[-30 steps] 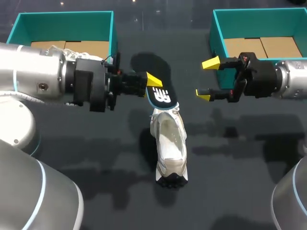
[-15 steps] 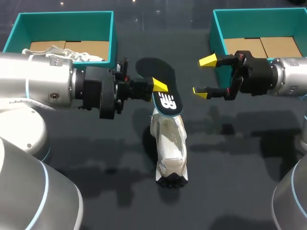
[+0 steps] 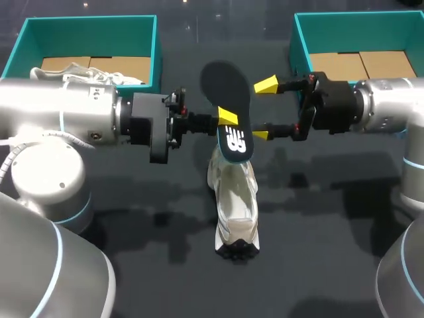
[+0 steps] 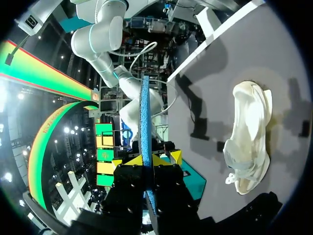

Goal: Take the shoe out of the shoebox, open the shoe tongue, remove and reinsert the insole, then place the shoe into the shoebox

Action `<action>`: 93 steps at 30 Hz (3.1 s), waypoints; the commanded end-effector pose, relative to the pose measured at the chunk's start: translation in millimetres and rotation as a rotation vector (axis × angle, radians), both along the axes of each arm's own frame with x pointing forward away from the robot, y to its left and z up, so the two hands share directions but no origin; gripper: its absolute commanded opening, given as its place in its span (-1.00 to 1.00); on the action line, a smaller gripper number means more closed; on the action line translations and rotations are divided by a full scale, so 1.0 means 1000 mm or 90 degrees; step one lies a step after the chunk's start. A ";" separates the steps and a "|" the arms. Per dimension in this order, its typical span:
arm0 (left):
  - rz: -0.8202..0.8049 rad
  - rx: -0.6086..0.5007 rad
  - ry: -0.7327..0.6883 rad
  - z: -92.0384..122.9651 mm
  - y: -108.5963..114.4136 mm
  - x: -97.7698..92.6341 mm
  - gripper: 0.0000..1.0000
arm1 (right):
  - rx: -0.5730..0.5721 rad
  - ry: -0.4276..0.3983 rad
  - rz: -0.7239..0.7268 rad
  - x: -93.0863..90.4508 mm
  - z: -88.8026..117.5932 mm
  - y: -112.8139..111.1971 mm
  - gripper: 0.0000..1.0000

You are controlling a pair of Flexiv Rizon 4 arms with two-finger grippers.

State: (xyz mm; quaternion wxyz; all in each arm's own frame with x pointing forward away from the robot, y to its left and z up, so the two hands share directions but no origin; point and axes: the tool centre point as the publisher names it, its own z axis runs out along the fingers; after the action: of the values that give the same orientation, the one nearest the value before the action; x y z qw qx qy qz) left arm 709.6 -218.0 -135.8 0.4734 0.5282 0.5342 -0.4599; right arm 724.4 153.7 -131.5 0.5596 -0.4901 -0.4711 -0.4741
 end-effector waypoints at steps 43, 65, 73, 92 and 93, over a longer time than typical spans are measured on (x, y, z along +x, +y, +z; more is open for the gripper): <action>-0.003 0.016 -0.009 -0.030 -0.017 0.015 -1.00 | -0.041 0.006 -0.007 0.013 -0.015 0.027 -0.36; 0.014 0.011 -0.004 -0.030 -0.018 0.013 -1.00 | -0.038 -0.022 -0.029 0.021 -0.020 0.026 -0.44; 0.019 0.008 0.000 -0.030 -0.019 0.013 -1.00 | -0.039 -0.050 -0.028 0.021 -0.023 0.023 -0.48; 0.022 0.012 0.016 -0.020 -0.004 0.009 1.00 | -0.026 -0.062 -0.039 0.021 -0.026 0.019 -1.00; 0.023 0.011 0.027 -0.017 0.002 0.010 1.00 | -0.026 -0.062 -0.038 0.021 -0.026 0.018 -1.00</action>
State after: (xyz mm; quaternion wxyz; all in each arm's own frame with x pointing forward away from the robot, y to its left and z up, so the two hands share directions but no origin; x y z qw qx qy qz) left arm 724.1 -232.8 -160.8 0.4718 0.5124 0.5533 -0.4570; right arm 747.4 173.1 -157.4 0.5121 -0.4909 -0.4924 -0.5043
